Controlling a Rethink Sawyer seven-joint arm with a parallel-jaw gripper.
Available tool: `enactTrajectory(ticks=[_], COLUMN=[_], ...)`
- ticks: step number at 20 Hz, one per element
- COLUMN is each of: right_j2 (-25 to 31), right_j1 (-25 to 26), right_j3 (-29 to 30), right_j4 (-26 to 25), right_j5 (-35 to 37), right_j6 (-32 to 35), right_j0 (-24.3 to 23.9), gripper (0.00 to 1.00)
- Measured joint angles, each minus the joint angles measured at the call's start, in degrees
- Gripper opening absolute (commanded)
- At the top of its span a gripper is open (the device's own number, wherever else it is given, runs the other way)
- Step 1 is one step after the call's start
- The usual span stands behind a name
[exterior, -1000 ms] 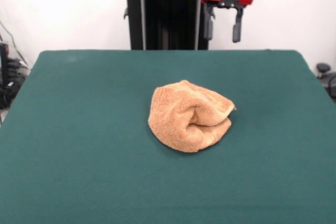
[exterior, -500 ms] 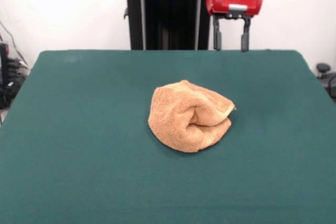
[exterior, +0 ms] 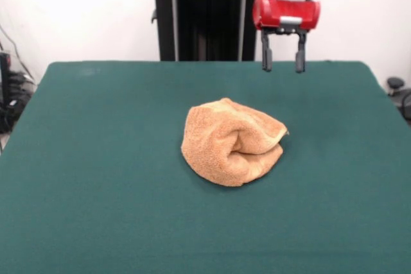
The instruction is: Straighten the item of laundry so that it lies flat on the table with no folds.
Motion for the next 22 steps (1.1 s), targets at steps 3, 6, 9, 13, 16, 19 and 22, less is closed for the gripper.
enactTrajectory(ticks=[3, 6, 9, 13, 16, 19, 22], right_j2=[-0.13, -0.23, -0.24, -0.33, -0.35, -0.32, -0.33], right_j1=[1.26, 2.66, 4.55, 7.10, 8.35, 11.03, 12.64], right_j3=[0.02, 0.05, 0.05, 0.03, 0.02, 0.02, 0.02], right_j4=[0.01, 0.08, 0.59, 1.40, 1.56, 1.55, 1.55], right_j5=[-2.54, -5.43, -8.39, -11.26, -11.98, -12.82, -13.07], right_j6=[0.00, 0.00, 0.00, 0.00, 0.00, 0.00, 0.00], right_j0=[0.02, 0.02, 0.02, 0.02, 0.02, 0.02, 0.02], gripper=[1.00, 1.00, 1.00, 1.00, 1.00, 1.00, 1.00])
